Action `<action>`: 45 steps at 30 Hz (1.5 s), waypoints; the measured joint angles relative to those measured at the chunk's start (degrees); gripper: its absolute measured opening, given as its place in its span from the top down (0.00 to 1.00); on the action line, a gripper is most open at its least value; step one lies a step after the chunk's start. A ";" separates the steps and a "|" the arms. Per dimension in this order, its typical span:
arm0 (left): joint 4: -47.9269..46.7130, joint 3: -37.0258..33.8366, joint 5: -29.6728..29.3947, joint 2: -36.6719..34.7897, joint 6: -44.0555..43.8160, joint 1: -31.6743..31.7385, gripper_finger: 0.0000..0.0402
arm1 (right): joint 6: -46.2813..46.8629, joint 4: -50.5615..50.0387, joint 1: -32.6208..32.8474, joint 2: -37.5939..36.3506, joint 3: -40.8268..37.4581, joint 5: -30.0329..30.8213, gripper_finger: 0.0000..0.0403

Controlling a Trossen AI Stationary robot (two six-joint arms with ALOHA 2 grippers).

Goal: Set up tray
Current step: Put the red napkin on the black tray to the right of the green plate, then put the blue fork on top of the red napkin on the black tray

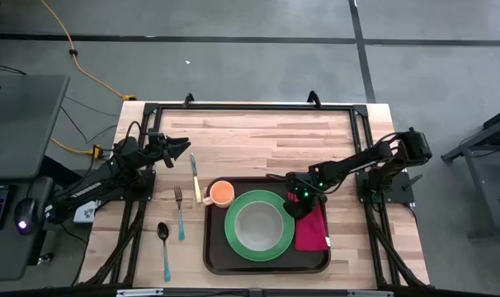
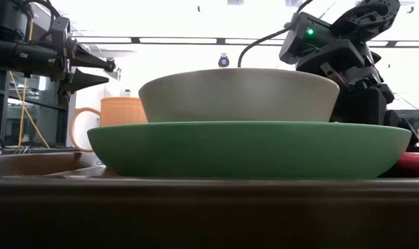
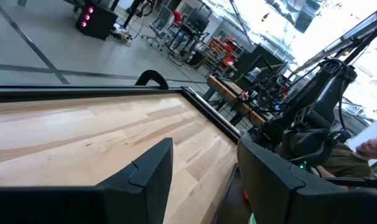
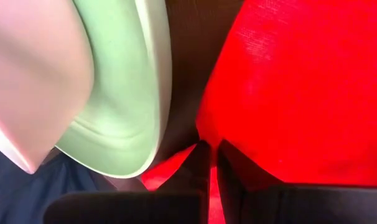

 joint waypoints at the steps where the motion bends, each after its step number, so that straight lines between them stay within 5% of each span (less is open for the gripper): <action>1: 0.00 0.00 0.00 -0.02 0.00 0.00 0.47 | 0.00 0.00 0.00 0.00 0.00 0.00 1.00; 7: 0.00 0.00 0.00 -0.02 0.02 0.00 0.47 | 0.00 0.02 0.00 0.00 0.00 -0.33 0.99; 20: -0.01 -0.01 0.03 -0.01 0.02 0.00 0.47 | -0.10 -0.39 -2.58 -0.04 0.00 -2.37 0.77; 31: 0.00 0.00 0.04 -0.01 0.03 0.00 0.47 | -0.59 -1.25 -5.02 -1.70 -0.02 -8.07 0.80; 45: -0.02 0.00 0.47 -0.01 0.04 0.00 0.47 | 3.32 -1.70 -9.11 -14.37 -0.03 -7.20 0.81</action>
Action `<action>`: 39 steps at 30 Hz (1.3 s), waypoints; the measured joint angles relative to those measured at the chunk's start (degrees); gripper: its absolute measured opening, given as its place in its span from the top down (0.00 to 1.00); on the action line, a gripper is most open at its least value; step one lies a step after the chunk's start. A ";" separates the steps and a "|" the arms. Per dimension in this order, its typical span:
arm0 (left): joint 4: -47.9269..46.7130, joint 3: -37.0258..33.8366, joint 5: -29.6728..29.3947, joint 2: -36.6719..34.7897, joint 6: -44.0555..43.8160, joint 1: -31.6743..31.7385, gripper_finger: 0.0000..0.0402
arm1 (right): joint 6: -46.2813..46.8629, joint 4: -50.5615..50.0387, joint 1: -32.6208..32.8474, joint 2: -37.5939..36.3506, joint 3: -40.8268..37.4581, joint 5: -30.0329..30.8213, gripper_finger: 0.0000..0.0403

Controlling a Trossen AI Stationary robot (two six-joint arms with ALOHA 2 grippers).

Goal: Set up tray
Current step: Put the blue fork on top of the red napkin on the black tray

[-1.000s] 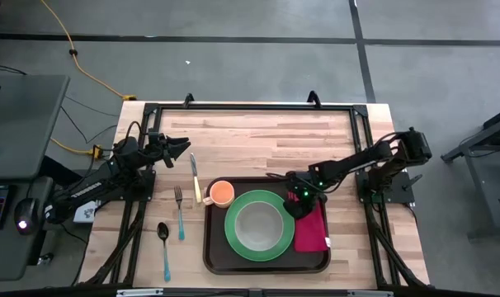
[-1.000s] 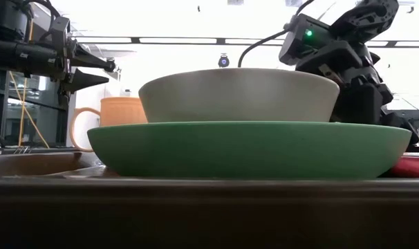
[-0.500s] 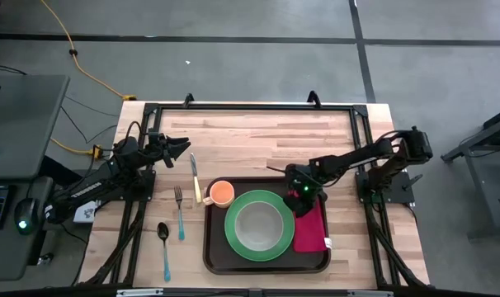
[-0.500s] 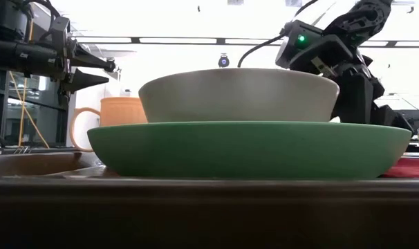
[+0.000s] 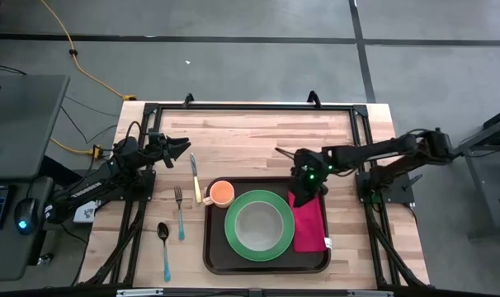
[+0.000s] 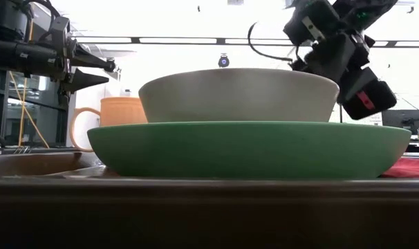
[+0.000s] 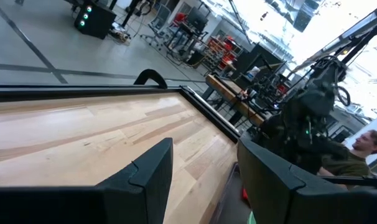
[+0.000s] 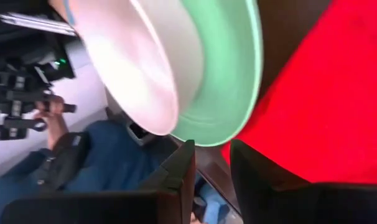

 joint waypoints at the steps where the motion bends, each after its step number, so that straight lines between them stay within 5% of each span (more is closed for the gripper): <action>1: 0.00 0.00 0.35 -0.01 -0.02 0.00 0.47 | 0.10 0.00 -0.32 -0.85 -0.01 0.39 0.80; 25: 6.67 0.04 5.31 0.01 -7.72 -0.01 0.47 | -9.99 0.51 -6.98 -6.06 0.00 4.15 0.81; 39: 3.87 8.24 6.45 0.66 -8.96 -0.02 0.47 | -20.12 4.31 -14.92 -6.07 0.00 3.66 0.81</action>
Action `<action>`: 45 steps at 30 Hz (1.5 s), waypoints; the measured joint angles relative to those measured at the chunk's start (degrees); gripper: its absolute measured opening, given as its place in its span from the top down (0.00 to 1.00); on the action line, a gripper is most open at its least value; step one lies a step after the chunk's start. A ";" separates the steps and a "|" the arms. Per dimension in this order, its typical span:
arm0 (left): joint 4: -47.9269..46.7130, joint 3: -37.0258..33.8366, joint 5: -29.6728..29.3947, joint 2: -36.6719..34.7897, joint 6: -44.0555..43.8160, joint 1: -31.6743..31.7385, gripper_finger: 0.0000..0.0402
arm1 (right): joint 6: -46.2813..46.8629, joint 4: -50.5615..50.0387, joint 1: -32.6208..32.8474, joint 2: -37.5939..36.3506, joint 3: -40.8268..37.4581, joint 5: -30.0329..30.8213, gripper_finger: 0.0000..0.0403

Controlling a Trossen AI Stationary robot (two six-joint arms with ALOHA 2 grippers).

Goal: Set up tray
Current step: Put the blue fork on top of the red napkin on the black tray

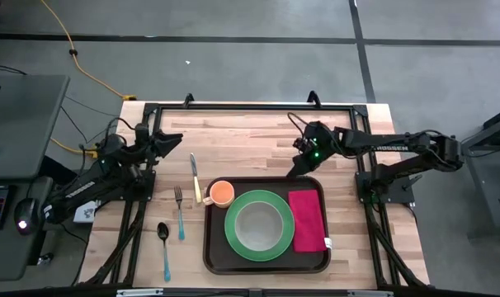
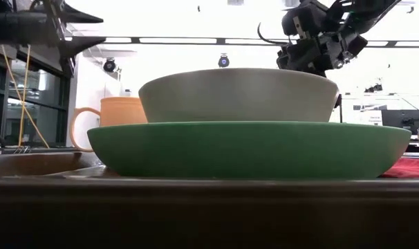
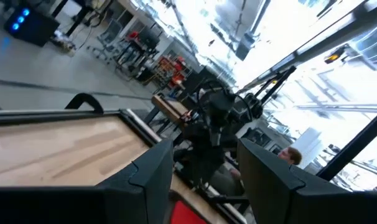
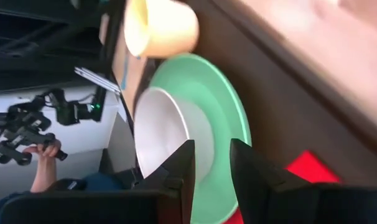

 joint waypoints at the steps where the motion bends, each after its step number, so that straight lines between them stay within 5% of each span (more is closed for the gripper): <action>1: -1.07 0.88 -0.25 0.38 -0.01 0.00 0.47 | -0.33 0.98 -0.65 0.00 0.00 -0.31 0.81; 24: -19.14 21.93 -1.60 22.39 4.04 0.00 0.47 | -13.24 11.29 -11.34 0.02 0.00 -2.43 0.81; 45: -24.24 23.76 0.10 26.63 -0.02 0.00 0.47 | -28.83 12.25 -17.40 -0.25 0.00 -4.41 0.81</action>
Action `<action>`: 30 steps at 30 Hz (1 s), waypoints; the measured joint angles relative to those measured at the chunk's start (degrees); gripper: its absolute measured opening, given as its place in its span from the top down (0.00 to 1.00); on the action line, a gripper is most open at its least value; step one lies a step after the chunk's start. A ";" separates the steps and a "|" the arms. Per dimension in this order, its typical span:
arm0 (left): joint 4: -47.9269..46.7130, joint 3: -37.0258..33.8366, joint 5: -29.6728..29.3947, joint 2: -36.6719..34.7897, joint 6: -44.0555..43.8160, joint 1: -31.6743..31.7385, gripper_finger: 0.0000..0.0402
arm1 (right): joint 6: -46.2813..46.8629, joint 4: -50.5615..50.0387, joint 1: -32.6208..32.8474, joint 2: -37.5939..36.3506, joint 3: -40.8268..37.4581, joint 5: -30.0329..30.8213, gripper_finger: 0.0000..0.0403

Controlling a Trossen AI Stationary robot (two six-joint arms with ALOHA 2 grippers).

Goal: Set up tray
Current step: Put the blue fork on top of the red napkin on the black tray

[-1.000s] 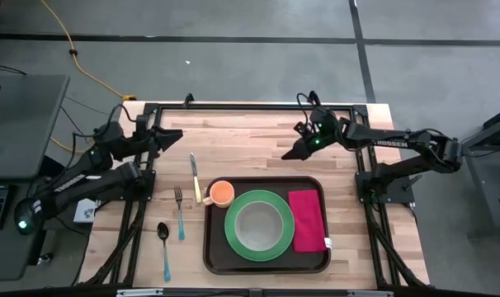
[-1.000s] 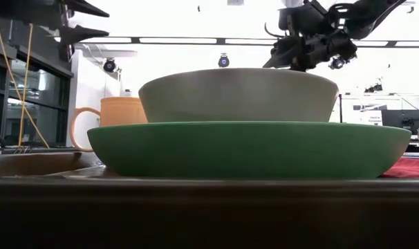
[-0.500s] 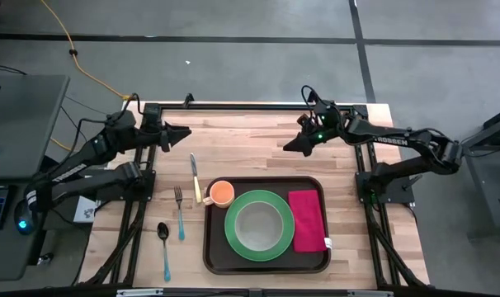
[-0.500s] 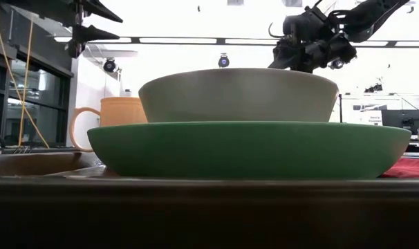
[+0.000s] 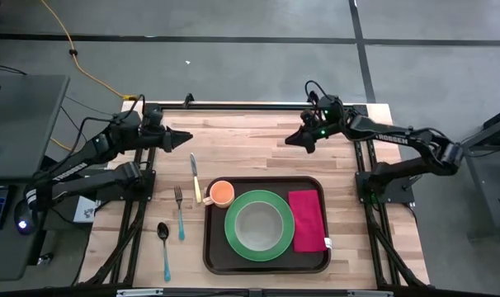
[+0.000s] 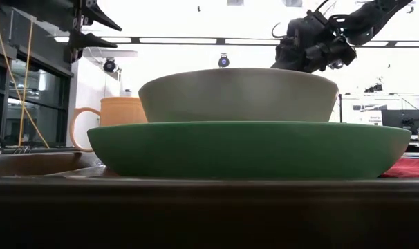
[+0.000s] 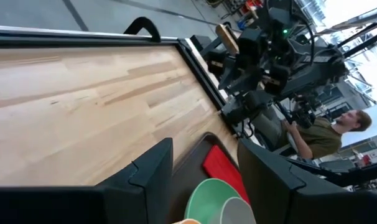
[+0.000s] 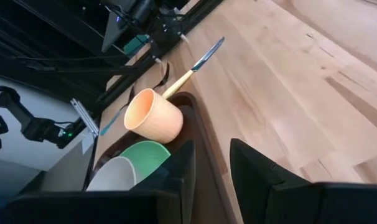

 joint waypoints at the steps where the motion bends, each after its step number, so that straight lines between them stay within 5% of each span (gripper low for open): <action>1: -0.06 0.00 0.00 0.00 0.00 0.00 0.47 | 0.00 -0.01 0.36 -0.29 0.00 0.29 0.81; 30: -8.18 -0.01 -0.04 -0.07 1.51 0.02 0.47 | 8.08 -3.21 19.90 -9.90 -1.65 31.06 0.81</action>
